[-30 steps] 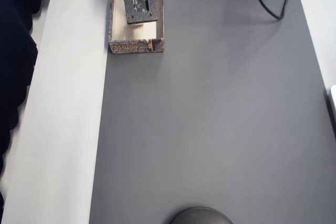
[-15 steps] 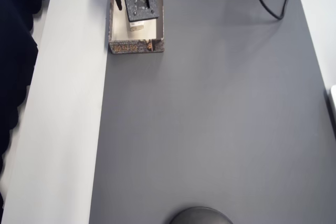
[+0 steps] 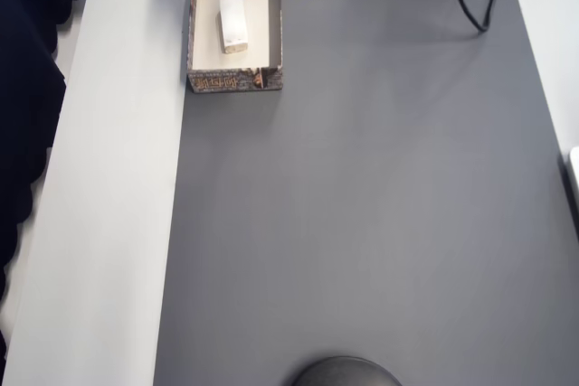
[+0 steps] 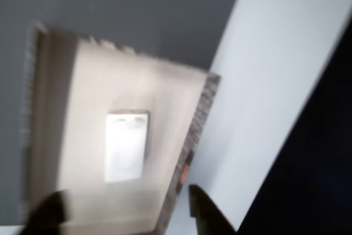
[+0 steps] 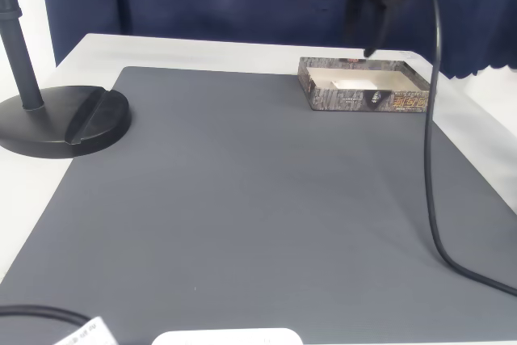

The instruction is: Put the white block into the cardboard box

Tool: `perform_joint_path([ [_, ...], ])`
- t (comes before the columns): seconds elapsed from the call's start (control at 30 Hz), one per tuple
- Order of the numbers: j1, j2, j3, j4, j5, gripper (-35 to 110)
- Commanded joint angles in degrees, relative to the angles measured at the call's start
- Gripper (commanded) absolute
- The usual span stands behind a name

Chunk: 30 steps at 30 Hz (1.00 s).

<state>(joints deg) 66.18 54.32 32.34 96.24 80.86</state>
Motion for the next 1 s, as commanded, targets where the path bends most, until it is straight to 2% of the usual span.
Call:
perform_joint_path([
  [0.0,-2.2,14.1,9.4,2.7,-8.9,5],
  [0.1,-5.1,21.3,18.9,2.5,-17.2,-2],
  [0.4,-20.8,41.4,47.5,-1.7,-35.6,-2],
  [0.67,-42.5,56.6,71.5,-12.3,-64.9,-2],
  [0.8,-48.8,60.7,77.1,-15.0,-70.8,-2],
  [0.97,-52.4,65.8,83.3,-16.4,-70.6,-2],
])
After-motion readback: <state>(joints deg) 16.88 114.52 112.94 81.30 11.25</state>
